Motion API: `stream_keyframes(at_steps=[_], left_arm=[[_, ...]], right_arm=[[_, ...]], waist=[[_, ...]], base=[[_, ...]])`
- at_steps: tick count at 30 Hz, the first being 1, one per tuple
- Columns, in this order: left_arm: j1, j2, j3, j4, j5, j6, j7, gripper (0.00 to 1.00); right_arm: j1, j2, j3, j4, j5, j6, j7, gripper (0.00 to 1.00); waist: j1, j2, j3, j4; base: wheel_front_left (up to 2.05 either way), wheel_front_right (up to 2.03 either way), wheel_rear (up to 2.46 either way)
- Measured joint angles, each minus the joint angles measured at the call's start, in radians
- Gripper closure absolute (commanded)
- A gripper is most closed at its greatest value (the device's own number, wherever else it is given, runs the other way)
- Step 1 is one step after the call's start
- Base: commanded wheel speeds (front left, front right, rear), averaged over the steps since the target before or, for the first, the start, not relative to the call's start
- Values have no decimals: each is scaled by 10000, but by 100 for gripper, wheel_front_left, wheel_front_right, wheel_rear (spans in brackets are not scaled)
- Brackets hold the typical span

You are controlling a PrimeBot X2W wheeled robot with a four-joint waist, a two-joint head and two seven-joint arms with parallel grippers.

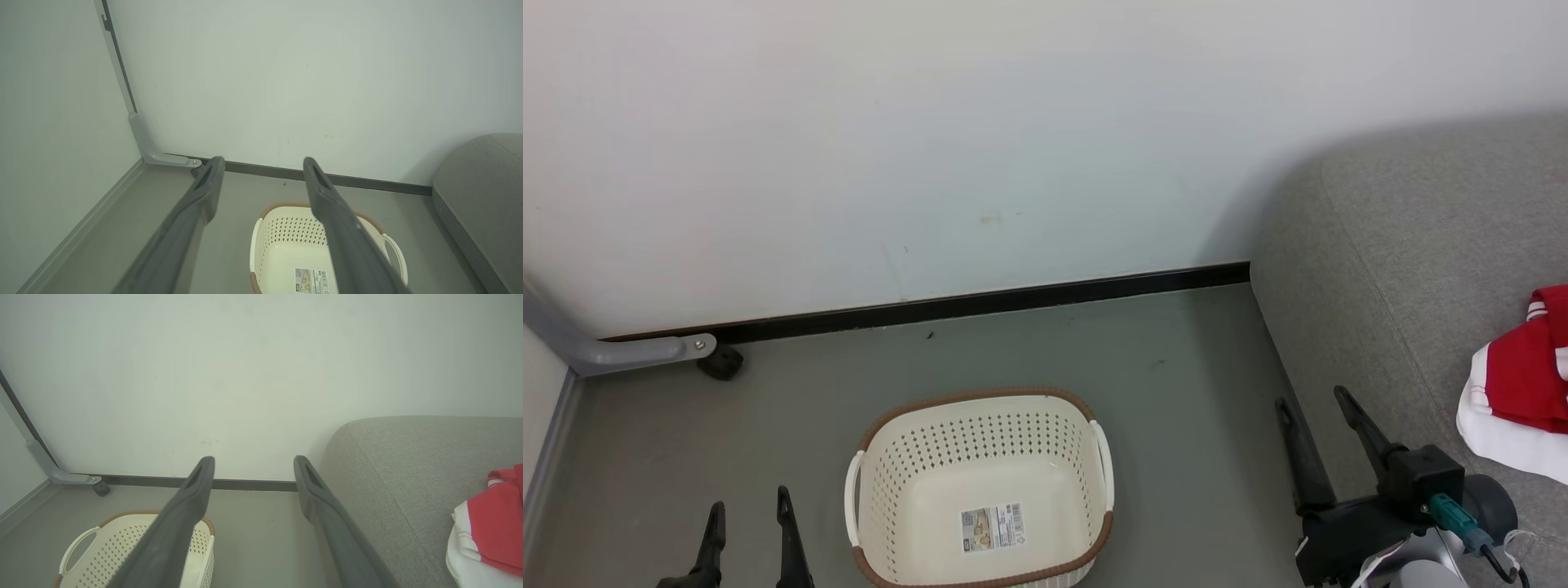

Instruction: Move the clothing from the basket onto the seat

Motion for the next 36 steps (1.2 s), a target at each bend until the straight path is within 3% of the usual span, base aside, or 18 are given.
stream_keyframes(at_steps=[14, 15, 26, 36], left_arm=[[8, -65, -21, -63, 242, 0, 0, 0], [12, -69, -23, -61, 240, -2, 0, 100], [314, -244, -42, 604, 54, -96, 125, 100], [263, -299, 105, 648, -1367, -286, 556, 100]], right_arm=[[-3, 12, -23, -92, 8, -4, 0, 0], [-4, 12, -25, -92, 12, -4, 0, 100], [624, 163, -107, 579, 265, 15, 104, 100], [606, 198, -527, 571, 1751, 117, 541, 100]], waist=[[0, 0, -28, 12], [0, 0, -32, 18], [0, 0, -30, 31], [0, 0, -20, 63]], base=[[0, 0, 0], [0, 0, 0], [0, 0, 0], [0, 0, 0]])
